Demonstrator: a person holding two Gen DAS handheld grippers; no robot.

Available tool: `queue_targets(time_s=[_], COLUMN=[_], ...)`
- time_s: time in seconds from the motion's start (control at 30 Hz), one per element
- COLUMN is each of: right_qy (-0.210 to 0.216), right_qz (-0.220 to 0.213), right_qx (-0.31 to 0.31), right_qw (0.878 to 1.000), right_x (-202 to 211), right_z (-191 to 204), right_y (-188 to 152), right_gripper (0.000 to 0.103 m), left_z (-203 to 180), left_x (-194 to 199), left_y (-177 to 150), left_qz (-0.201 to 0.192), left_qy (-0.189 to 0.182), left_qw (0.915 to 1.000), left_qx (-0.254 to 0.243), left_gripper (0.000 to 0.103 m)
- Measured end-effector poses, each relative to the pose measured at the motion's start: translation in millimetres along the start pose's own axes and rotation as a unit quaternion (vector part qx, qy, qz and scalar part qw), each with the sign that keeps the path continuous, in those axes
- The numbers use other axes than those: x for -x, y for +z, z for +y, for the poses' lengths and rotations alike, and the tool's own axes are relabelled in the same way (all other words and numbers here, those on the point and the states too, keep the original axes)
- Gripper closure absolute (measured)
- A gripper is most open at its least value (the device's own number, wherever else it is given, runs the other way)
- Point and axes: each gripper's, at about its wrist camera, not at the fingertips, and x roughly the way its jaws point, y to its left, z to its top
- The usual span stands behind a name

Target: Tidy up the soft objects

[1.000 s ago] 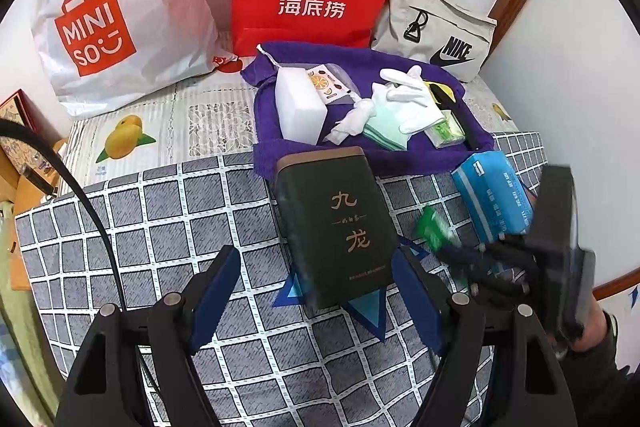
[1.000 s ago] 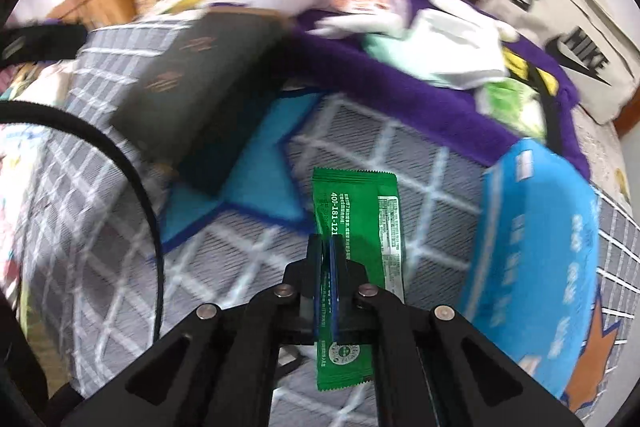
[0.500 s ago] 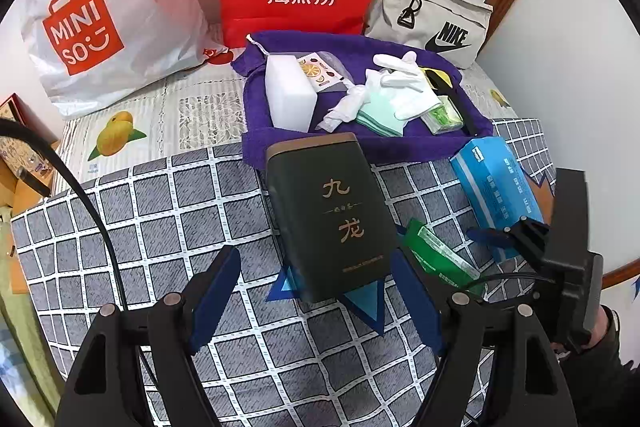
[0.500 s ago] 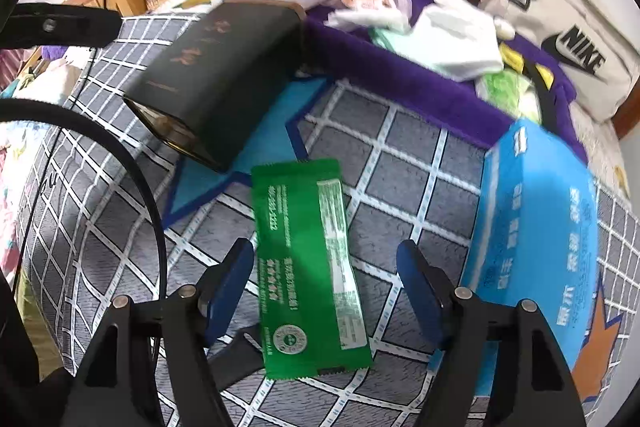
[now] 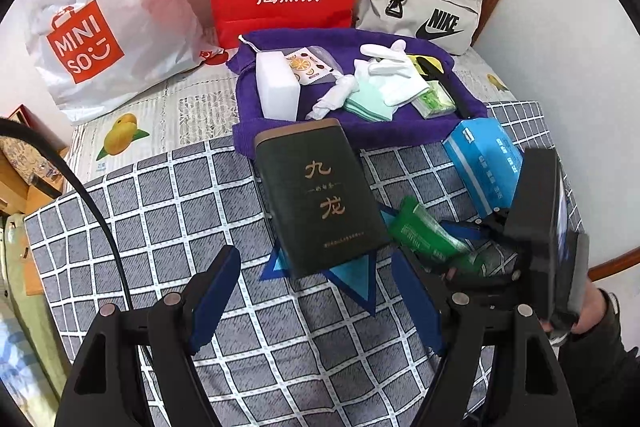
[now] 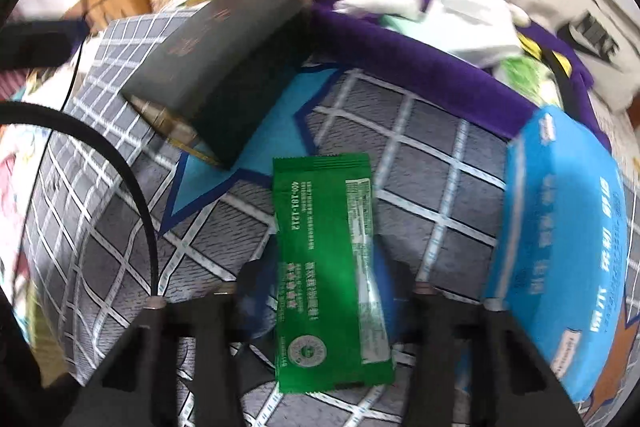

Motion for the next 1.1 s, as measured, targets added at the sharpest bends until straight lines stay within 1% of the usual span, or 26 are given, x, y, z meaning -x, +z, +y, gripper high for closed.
queue_targets(time_s=[0.07,0.1,0.3,0.4,0.47,0.53,0.63,0.7,0.8,0.9,1.0,1.1], right_qy=[0.023,0.028,0.040,0.032,0.026,0.019,-0.012,-0.025,-0.048,-0.061,-0.065,-0.060], right_qz=[0.000,-0.001,-0.045,-0.070,-0.086,-0.099,-0.119,-0.128,-0.133,-0.134,-0.140,-0.142], right_qx=[-0.017,-0.018,-0.022,-0.017,-0.018,-0.026,-0.037,-0.051,-0.082,-0.104,-0.116,-0.126], right_qw=[1.000,0.999,0.998,0.997,0.996,0.995,0.992,0.990,0.987,0.984,0.981,0.980], right_x=[4,6,42,66,83,98,120,131,141,141,141,142], right_z=[-6,-7,2,8,5,-3,-20,-36,-66,-86,-102,-111], right_y=[0,-1,-8,-12,-16,-23,-32,-41,-52,-55,-57,-61], right_gripper=[0.069,0.070,0.070,0.070,0.070,0.070,0.070,0.070,0.070,0.070,0.070,0.070], left_z=[-2,-2,-11,-11,-12,-14,-23,-34,-56,-79,-98,-116], left_x=[2,3,5,4,2,1,-1,-4,-7,-15,-30,-47], left_y=[-3,-3,-12,-17,-23,-29,-37,-44,-53,-59,-62,-68], left_qz=[0.000,0.000,0.003,0.004,0.007,0.006,0.004,0.004,-0.001,-0.002,0.015,0.036], left_qy=[0.003,0.003,0.006,0.007,0.008,0.008,-0.004,-0.008,-0.003,0.000,-0.004,-0.011], left_qw=[1.0000,1.0000,0.9999,1.0000,0.9999,0.9999,1.0000,0.9998,0.9991,0.9978,0.9968,0.9953], left_qx=[0.000,-0.001,-0.010,-0.006,-0.003,-0.003,-0.003,-0.015,-0.041,-0.067,-0.079,-0.089], left_gripper=[0.026,0.026,0.026,0.026,0.026,0.026,0.026,0.026,0.026,0.027,0.027,0.027])
